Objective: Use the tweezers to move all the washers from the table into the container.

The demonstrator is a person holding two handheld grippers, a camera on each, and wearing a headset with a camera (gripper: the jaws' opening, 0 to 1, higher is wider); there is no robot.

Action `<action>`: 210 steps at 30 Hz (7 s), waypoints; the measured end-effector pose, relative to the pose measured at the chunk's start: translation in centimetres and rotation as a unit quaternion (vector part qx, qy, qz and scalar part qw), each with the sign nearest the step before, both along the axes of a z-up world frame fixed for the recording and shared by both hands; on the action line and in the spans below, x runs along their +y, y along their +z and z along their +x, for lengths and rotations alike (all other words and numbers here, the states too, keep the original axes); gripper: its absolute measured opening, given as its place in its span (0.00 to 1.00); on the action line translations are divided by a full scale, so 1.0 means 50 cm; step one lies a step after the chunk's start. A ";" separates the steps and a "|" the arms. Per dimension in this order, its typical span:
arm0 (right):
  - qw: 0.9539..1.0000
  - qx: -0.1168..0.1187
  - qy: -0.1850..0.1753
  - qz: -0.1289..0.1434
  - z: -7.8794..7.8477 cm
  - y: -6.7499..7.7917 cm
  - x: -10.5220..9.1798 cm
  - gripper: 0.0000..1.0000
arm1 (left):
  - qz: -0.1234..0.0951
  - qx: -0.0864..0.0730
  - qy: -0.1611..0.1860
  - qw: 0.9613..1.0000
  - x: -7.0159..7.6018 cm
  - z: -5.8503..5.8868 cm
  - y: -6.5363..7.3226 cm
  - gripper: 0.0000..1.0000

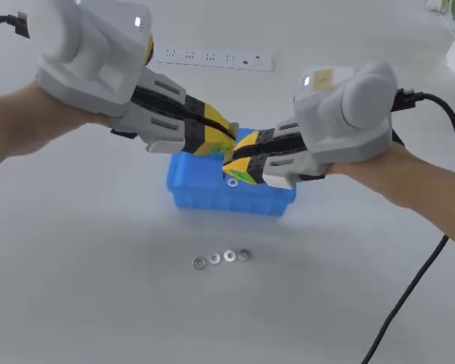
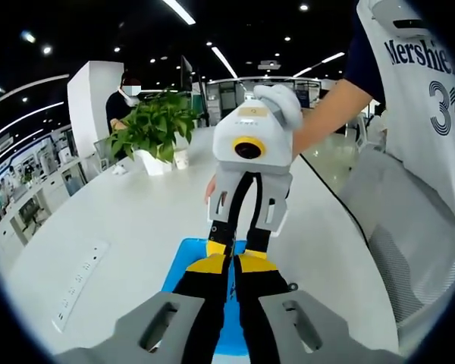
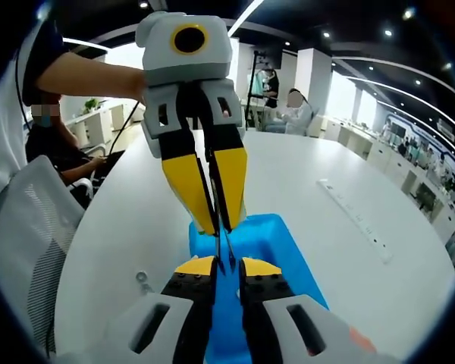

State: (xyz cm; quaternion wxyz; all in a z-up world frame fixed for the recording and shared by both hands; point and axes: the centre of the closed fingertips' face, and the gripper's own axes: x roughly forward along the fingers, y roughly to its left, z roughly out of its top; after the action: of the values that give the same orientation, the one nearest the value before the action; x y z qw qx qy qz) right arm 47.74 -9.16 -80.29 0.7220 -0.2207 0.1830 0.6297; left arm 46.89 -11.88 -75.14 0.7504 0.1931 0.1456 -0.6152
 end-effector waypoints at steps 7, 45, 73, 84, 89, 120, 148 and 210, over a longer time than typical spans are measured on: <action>1.000 -0.006 0.005 0.010 -0.019 0.026 0.002 0.12 | -0.002 -0.011 -0.005 1.000 -0.003 -0.023 0.029 0.07; 0.999 0.001 0.031 0.007 -0.168 0.038 0.022 0.14 | -0.018 -0.002 -0.001 1.000 0.026 -0.178 0.046 0.07; 0.999 0.032 0.032 -0.012 -0.214 -0.064 0.028 0.16 | -0.048 0.060 0.015 0.997 0.038 -0.215 -0.055 0.07; 0.998 0.047 0.025 -0.020 -0.206 -0.090 0.027 0.16 | -0.054 0.075 0.029 0.995 0.040 -0.205 -0.078 0.07; 0.998 0.052 0.024 -0.017 -0.209 -0.091 0.027 0.16 | -0.054 0.078 0.029 0.995 0.038 -0.205 -0.079 0.07; 0.998 0.063 0.021 -0.020 -0.213 -0.106 0.024 0.16 | -0.056 0.078 0.028 0.995 0.030 -0.210 -0.088 0.07; 0.997 0.045 0.048 -0.038 -0.227 -0.118 0.035 0.10 | -0.039 0.073 0.031 0.996 0.039 -0.211 -0.086 0.07; 0.998 -0.060 -0.029 0.012 -0.027 0.045 0.021 0.10 | -0.028 -0.040 0.000 0.999 0.020 -0.045 0.070 0.07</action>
State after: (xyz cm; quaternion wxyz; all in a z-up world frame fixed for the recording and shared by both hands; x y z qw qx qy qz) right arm 46.40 -8.14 -78.05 0.7523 -0.2437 0.1377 0.5965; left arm 44.62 -10.85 -71.64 0.7604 0.1963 0.0982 -0.6112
